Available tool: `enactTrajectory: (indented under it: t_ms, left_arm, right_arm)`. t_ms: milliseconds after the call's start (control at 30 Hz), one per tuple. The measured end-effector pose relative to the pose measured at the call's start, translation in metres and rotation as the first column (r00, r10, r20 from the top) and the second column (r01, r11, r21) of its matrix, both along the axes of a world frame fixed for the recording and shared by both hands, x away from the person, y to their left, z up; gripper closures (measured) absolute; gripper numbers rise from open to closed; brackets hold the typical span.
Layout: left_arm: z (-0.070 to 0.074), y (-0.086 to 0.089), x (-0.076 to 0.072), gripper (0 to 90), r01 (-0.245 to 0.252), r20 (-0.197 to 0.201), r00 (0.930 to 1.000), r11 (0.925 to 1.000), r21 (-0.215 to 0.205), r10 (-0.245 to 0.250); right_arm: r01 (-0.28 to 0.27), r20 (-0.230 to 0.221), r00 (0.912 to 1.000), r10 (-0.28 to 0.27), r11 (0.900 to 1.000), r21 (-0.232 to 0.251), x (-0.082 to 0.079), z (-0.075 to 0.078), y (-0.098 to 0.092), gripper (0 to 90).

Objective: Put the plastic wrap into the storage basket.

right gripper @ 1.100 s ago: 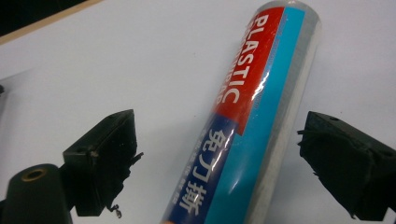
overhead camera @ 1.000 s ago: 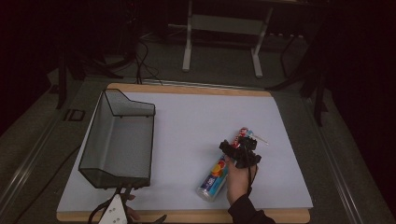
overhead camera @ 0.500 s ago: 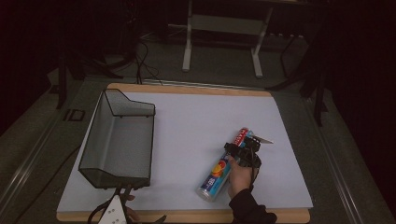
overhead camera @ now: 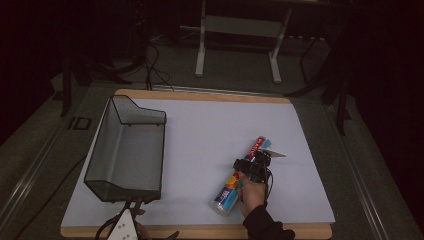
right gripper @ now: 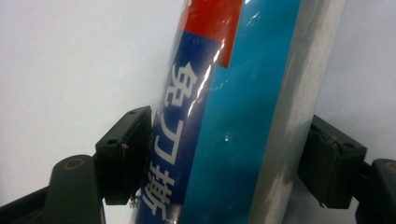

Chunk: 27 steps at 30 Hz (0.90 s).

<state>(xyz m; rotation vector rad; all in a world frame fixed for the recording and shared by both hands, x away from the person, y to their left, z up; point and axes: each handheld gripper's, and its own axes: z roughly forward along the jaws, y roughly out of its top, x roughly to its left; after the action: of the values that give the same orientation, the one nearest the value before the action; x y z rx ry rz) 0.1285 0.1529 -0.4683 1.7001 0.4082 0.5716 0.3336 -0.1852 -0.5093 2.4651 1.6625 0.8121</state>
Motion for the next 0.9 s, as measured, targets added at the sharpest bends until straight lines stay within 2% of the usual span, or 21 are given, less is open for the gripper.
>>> enactTrajectory:
  t_ms: [33, 133, 267, 333, 367, 467, 667, 733, 800, 900]
  left_arm:
    - [0.0, 0.0, 0.0, 2.4, 0.0, 0.0, 1.0, 1.0, 0.003, 0.0]
    - [0.0, 0.0, 0.0, 2.4, 0.002, 0.001, 1.0, 1.0, 0.002, -0.002]
    - [0.0, 0.0, 0.0, 2.5, 0.003, 0.004, 1.0, 1.0, 0.003, -0.003]
    - [0.0, 0.0, 0.0, 2.5, 0.002, 0.005, 1.0, 1.0, 0.004, -0.002]
    - [0.0, 0.0, 0.0, 2.5, 0.002, 0.001, 1.0, 1.0, 0.003, -0.002]
    - [0.0, 0.0, 0.001, 2.5, 0.003, 0.002, 1.0, 1.0, 0.003, -0.003]
    - [-0.001, 0.0, 0.001, 2.5, 0.001, 0.002, 1.0, 1.0, 0.006, -0.001]
    - [-0.001, 0.0, 0.001, 2.5, 0.001, 0.004, 1.0, 1.0, 0.005, -0.001]
    - [-0.001, 0.0, 0.001, 2.5, 0.001, 0.005, 1.0, 1.0, 0.003, -0.001]
    - [-0.001, 0.0, 0.001, 2.5, 0.001, 0.005, 1.0, 1.0, 0.004, -0.001]
  right_arm:
    - [-0.008, 0.006, 0.9999, 0.009, 1.0, -0.006, 0.0, 0.0, 0.001, 24.6]
    - [-0.022, -0.01, 0.9997, 0.022, 1.0, 0.014, 0.002, 0.0, -0.003, 25.3]
    - [0.019, -0.015, 0.9997, -0.018, 0.997, 0.073, 0.0, 0.0, -0.009, 27.3]
    - [0.017, -0.023, 0.9996, -0.015, 0.996, 0.091, 0.001, 0.0, -0.011, 27.6]
    - [0.02, -0.018, 0.9997, -0.018, 0.993, 0.115, 0.001, 0.001, -0.014, 27.9]
    - [0.008, -0.003, 1.0, -0.007, 0.993, 0.116, 0.002, 0.001, -0.015, 28.2]
    - [-0.077, 0.06, 0.9957, 0.071, 0.991, 0.11, 0.004, 0.006, -0.007, 29.2]
    - [-0.089, 0.066, 0.9945, 0.081, 0.989, 0.116, 0.005, 0.007, -0.006, 29.4]
    - [-0.128, 0.084, 0.9895, 0.117, 0.982, 0.136, 0.007, 0.01, -0.004, 30.0]
    - [-0.154, 0.101, 0.985, 0.14, 0.977, 0.148, 0.009, 0.016, -0.003, 30.4]
